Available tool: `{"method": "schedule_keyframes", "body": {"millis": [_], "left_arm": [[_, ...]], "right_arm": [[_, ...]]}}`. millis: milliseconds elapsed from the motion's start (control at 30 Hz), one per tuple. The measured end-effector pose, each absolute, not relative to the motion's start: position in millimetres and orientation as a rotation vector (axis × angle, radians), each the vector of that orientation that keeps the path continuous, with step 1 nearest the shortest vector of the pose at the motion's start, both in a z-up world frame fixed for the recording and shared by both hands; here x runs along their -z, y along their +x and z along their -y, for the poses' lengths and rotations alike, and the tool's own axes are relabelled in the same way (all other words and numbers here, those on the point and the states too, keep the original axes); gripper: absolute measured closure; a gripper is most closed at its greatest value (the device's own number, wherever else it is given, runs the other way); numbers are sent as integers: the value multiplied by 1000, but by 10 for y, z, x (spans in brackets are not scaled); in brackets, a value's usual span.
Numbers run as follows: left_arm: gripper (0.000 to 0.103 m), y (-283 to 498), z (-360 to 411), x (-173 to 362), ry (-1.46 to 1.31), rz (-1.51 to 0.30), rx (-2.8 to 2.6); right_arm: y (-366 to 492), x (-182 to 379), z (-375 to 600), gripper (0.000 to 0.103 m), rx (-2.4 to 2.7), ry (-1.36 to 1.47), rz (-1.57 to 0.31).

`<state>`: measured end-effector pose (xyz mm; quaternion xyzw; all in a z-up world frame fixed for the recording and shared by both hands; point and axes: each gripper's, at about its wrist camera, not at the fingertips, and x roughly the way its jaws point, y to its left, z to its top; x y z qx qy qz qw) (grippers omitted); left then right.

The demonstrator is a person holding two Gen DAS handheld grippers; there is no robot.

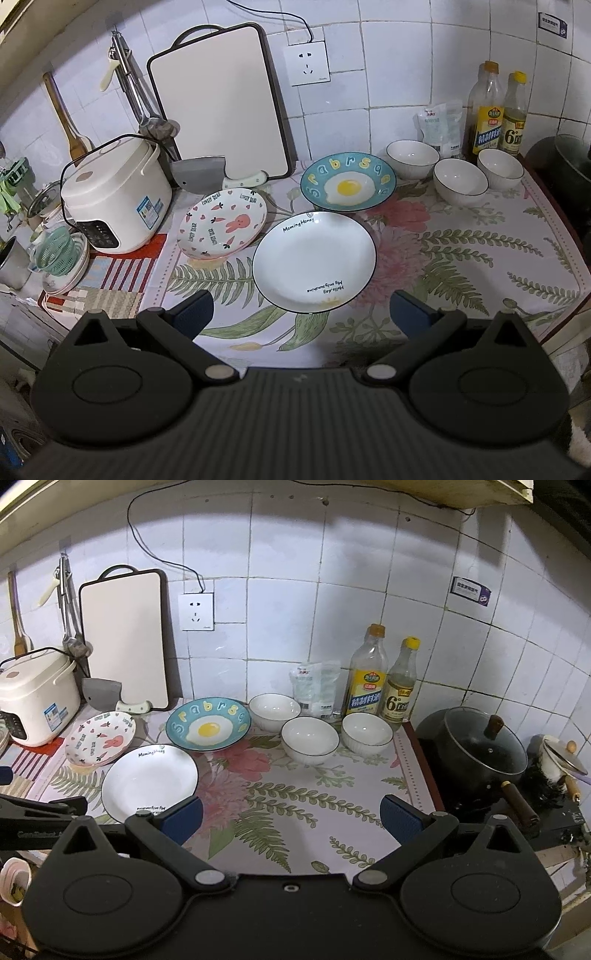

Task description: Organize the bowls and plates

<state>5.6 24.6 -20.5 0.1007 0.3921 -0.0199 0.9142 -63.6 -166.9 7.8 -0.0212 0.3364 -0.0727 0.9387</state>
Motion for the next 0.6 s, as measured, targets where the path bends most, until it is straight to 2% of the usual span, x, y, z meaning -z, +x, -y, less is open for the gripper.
{"method": "schedule_keyframes", "body": {"millis": [600], "left_arm": [[0, -10, -195, 267, 241, -772, 27]], "right_arm": [[-632, -13, 1618, 0, 126, -45, -710]]}}
